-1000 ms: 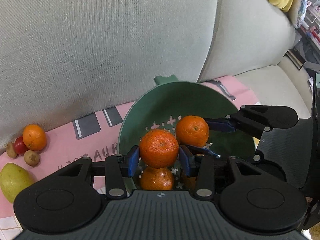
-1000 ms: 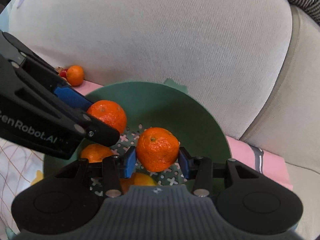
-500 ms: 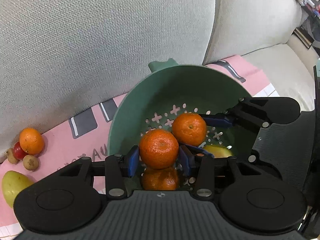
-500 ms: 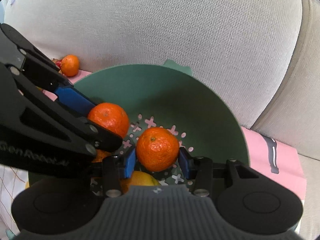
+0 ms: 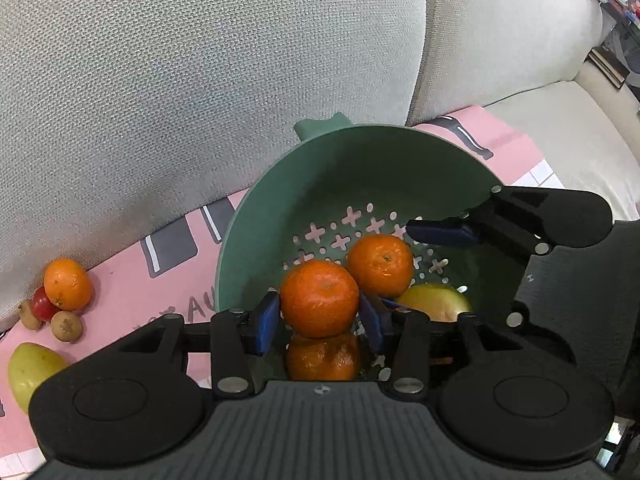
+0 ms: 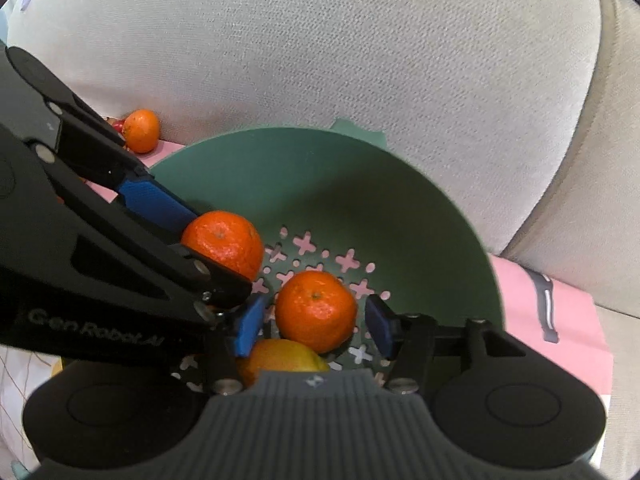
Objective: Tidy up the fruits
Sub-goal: 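Open both tools to drop the tangerines into the colander, then withdraw both tools from the colander back toward the fruit pile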
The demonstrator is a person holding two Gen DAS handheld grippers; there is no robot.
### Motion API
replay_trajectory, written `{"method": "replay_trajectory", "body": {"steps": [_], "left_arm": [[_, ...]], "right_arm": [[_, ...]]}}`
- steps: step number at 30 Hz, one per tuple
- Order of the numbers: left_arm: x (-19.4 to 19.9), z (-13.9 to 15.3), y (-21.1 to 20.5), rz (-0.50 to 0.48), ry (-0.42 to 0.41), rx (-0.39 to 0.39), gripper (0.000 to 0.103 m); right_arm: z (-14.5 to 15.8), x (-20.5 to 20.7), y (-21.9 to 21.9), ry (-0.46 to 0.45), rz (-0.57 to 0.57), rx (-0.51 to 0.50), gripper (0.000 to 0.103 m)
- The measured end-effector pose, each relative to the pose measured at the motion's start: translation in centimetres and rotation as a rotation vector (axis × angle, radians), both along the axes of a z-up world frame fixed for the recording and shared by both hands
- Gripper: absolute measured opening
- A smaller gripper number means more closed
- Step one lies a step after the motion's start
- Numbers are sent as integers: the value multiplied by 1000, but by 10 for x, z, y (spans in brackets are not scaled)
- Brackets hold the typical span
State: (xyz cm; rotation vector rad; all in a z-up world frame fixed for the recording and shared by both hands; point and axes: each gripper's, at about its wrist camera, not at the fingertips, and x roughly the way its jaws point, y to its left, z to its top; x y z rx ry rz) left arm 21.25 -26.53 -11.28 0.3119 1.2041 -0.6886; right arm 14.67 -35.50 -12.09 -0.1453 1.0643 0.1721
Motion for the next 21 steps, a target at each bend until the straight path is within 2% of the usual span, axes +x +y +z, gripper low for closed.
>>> {"method": "replay_trajectory", "body": {"steps": [4, 6, 12, 16, 21], "left_arm": [[-1, 7, 5, 19, -10, -11, 60], [-2, 9, 7, 21, -13, -19, 60], [-14, 24, 13, 12, -68, -30, 63], [-23, 37, 22, 15, -107, -33, 63], [-39, 54, 32, 14, -172, -26, 63]], "right_arm": [[5, -5, -1, -21, -9, -5, 61], [9, -7, 0, -38, -19, -18, 70], [22, -17, 1, -84, -50, -21, 78], [32, -26, 6, -117, -79, -61, 78], [48, -39, 12, -150, -104, -34, 83]]}}
